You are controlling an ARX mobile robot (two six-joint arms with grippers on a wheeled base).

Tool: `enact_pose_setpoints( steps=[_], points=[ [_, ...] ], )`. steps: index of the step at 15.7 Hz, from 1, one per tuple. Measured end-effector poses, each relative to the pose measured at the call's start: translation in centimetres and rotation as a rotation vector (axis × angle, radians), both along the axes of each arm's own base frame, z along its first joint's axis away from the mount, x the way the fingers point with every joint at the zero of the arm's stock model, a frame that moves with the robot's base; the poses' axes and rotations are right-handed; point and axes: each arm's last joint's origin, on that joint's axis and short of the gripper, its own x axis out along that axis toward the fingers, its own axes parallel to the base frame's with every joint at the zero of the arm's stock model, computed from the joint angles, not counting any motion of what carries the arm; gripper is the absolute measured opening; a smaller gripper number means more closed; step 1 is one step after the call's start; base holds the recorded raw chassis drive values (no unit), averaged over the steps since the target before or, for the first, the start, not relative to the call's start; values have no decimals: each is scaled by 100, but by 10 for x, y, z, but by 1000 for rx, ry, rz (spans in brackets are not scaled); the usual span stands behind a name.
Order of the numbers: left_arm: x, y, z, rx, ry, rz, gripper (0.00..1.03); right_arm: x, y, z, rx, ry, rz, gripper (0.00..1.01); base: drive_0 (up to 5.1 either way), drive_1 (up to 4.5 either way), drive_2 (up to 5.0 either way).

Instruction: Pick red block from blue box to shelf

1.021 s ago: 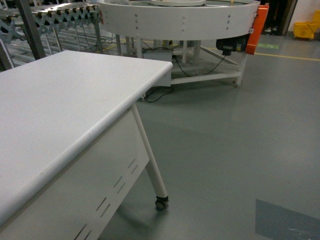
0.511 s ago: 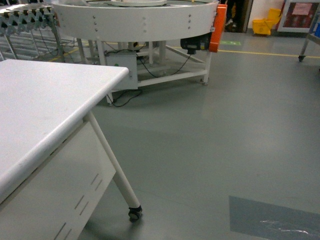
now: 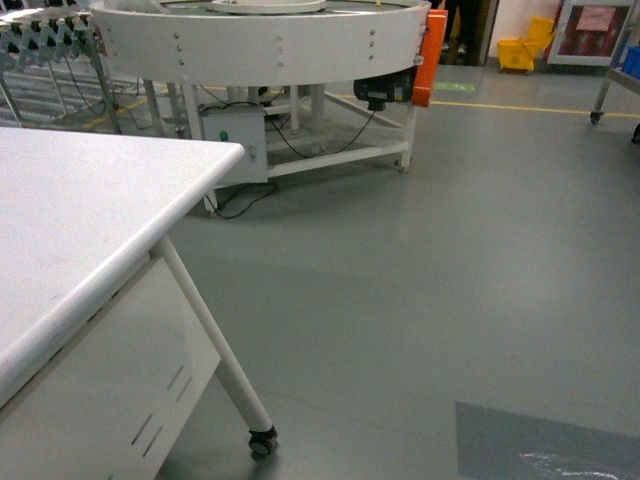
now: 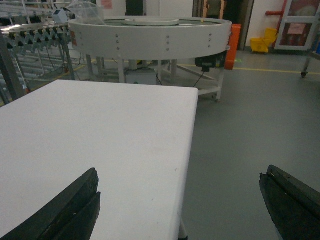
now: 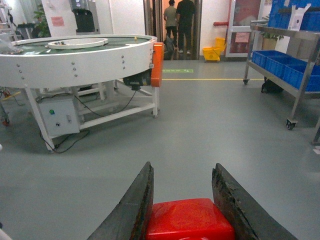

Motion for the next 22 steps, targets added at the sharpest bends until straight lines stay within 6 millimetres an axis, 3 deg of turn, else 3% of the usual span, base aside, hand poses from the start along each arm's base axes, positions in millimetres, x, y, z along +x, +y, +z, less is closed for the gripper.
enact_pose_setpoints(
  steps=[2,15,22],
  points=[
    [0,0,0,0,-1,-2,98,0,0,0,0,4,0,28,-133,293,-558],
    [0,0,0,0,0,-2,98,0,0,0,0,0,0,28,-140,-140,-140],
    [0,0,0,0,-2,-5,98,0,0,0,0,-1,-3,28,9,370,-352]
  ],
)
